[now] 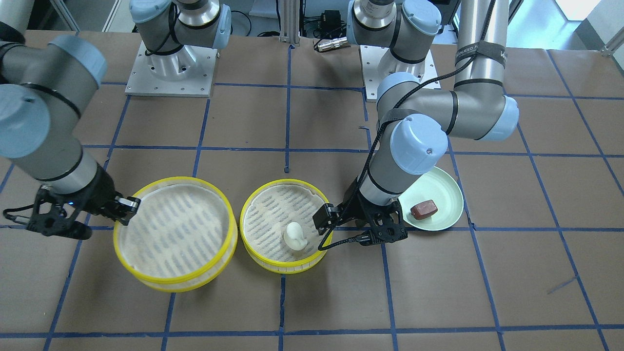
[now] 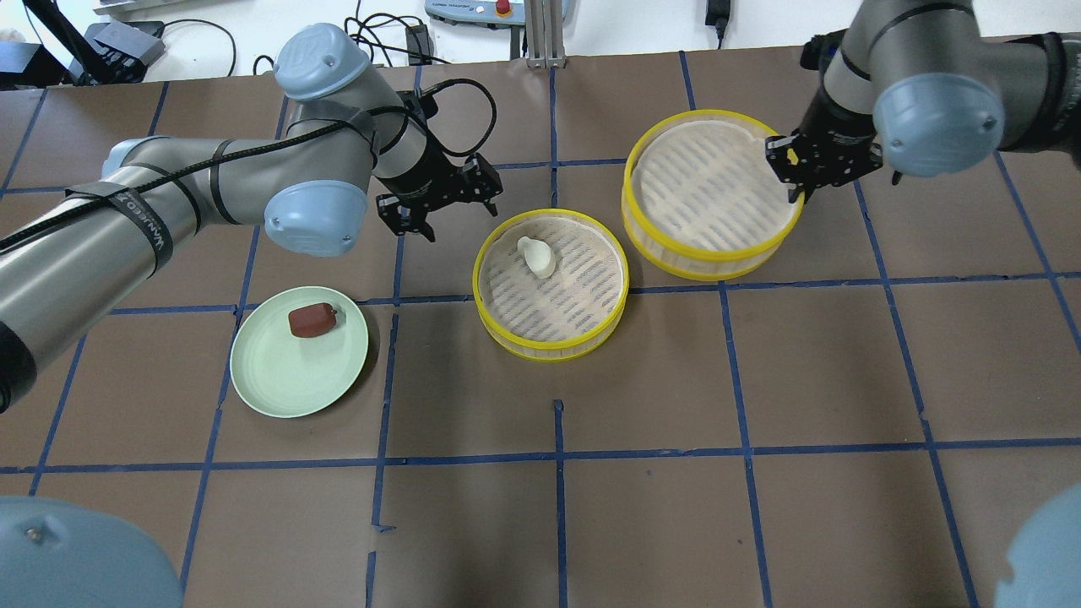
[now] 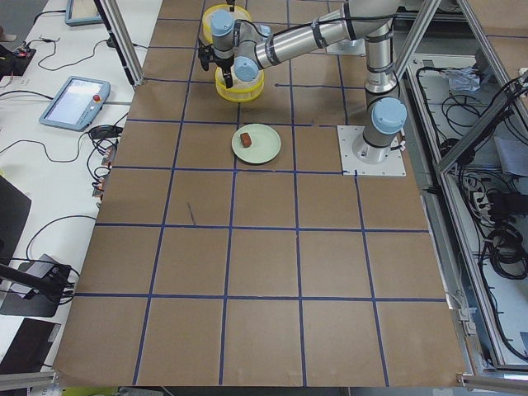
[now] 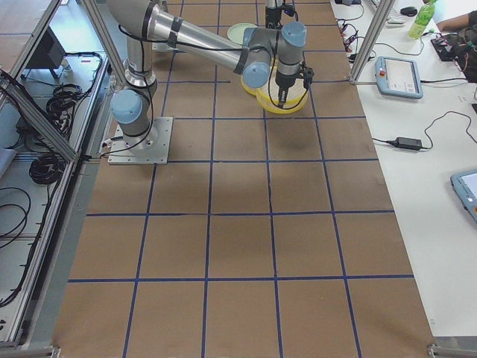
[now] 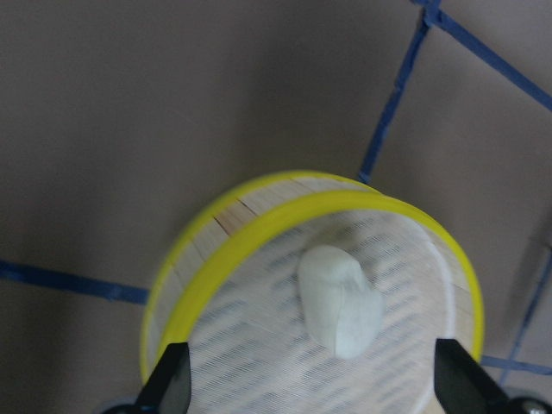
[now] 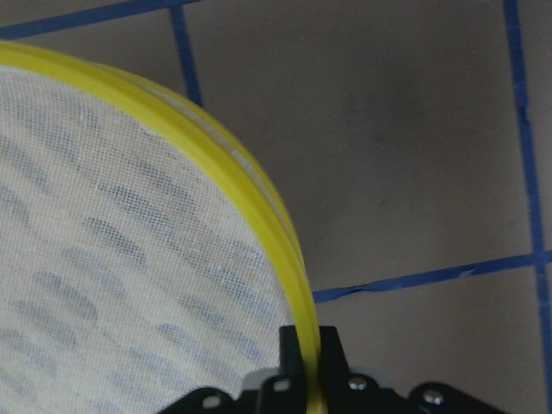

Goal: Stack buns with steamer

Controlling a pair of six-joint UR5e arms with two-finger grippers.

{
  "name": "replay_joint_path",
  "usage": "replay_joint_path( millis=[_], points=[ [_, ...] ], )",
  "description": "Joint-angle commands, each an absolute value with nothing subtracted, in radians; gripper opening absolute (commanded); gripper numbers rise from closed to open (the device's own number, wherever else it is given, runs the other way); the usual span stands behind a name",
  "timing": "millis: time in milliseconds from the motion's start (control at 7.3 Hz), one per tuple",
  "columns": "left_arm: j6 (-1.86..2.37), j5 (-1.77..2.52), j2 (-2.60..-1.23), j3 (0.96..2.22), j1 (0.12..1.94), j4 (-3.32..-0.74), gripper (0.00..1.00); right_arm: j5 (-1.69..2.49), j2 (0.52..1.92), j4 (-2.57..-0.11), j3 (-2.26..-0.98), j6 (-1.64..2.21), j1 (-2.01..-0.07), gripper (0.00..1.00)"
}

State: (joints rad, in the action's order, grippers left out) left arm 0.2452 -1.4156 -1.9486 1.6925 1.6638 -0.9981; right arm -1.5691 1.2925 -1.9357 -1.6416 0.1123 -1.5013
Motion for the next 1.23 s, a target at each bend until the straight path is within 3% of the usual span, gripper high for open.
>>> replay_joint_path(
  millis=[0,274,548,822,959,1096],
  points=[
    [-0.112,-1.65,-1.919,1.724,1.578,-1.07,0.99,-1.575,1.266,-1.937,-1.617,0.384,-1.711,0.07],
    [-0.362,-1.645,-1.916,1.829,1.458,-1.075,0.95,-1.595,1.215,-1.947,-1.617,0.483,-1.793,0.07],
    [-0.467,-1.646,-1.925,1.896,1.454,-1.069,0.96,-1.586,1.198,-1.95,-1.615,0.508,-1.821,0.08],
    [-0.511,-1.649,-1.947,1.907,1.454,-1.069,0.72,-1.595,1.197,-1.938,-1.624,0.486,-1.821,0.08],
    [-0.52,-1.655,-1.945,1.911,1.454,-1.071,0.33,-1.594,1.2,-1.939,-1.626,0.486,-1.821,0.09],
    [-0.518,-1.657,-1.944,1.91,1.451,-1.071,0.12,-1.595,1.2,-1.936,-1.628,0.485,-1.819,0.09]
  ],
)
